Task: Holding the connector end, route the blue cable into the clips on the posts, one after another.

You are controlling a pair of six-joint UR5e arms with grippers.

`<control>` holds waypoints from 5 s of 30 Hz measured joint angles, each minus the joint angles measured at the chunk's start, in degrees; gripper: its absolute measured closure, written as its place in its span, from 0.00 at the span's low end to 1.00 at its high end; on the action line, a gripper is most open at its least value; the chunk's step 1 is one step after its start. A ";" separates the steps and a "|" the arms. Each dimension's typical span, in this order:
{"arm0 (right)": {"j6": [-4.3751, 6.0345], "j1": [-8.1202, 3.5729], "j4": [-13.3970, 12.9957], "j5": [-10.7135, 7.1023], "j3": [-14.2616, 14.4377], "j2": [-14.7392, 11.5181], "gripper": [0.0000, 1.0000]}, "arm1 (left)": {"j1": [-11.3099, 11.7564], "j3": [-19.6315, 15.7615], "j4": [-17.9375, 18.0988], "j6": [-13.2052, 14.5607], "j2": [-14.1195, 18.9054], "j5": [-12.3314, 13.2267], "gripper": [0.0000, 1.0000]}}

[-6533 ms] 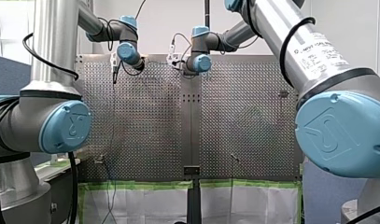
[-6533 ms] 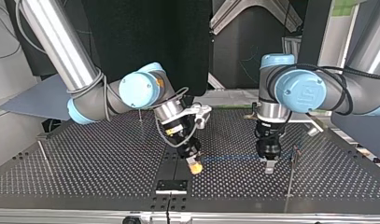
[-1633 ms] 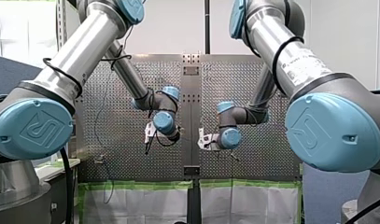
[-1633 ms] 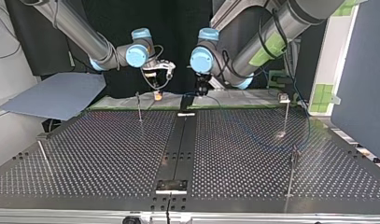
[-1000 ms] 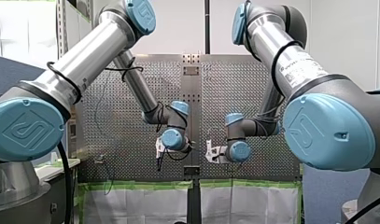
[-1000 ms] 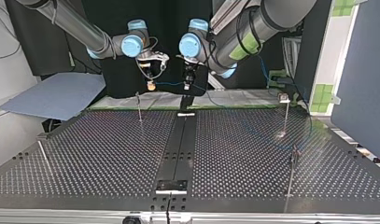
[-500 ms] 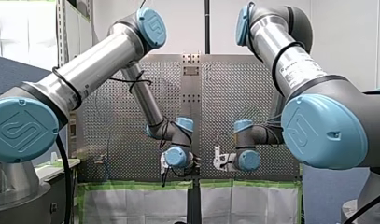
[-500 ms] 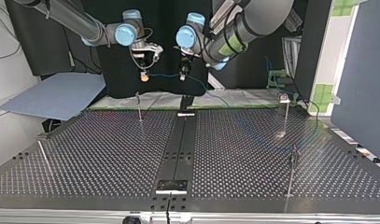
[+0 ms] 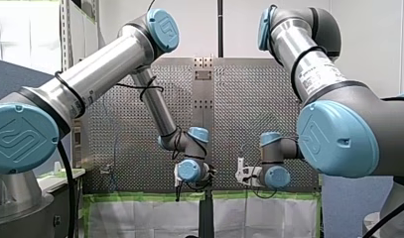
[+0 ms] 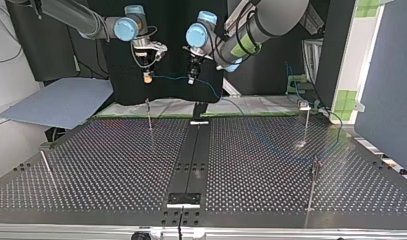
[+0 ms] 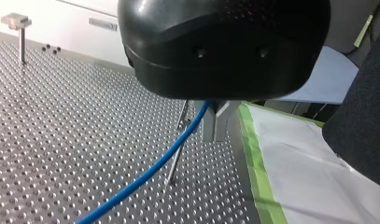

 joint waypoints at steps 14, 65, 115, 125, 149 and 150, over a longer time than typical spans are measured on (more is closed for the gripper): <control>-0.79 -3.11 -8.17 -1.49 0.08 2.57 1.00 | -1.06 0.05 1.90 -1.39 -0.04 0.97 1.00; -5.68 -16.89 -9.76 -10.50 -5.78 9.06 1.00 | -7.66 29.03 -4.83 -3.67 -17.67 -9.94 1.00; -4.56 -20.73 -8.25 -15.45 -11.22 10.11 1.00 | -7.21 41.07 -7.78 -3.91 -23.39 -10.74 1.00; -4.41 -21.72 -8.04 -15.74 -12.32 10.19 1.00 | -6.96 41.55 -7.54 -3.70 -23.48 -9.06 1.00; -5.13 -21.58 -6.92 -17.51 -14.44 11.41 1.00 | -4.65 49.99 -13.28 -4.84 -27.72 -7.94 1.00; -5.23 -21.57 -6.80 -17.52 -14.58 11.49 1.00 | -4.64 50.01 -13.31 -4.84 -27.72 -7.94 1.00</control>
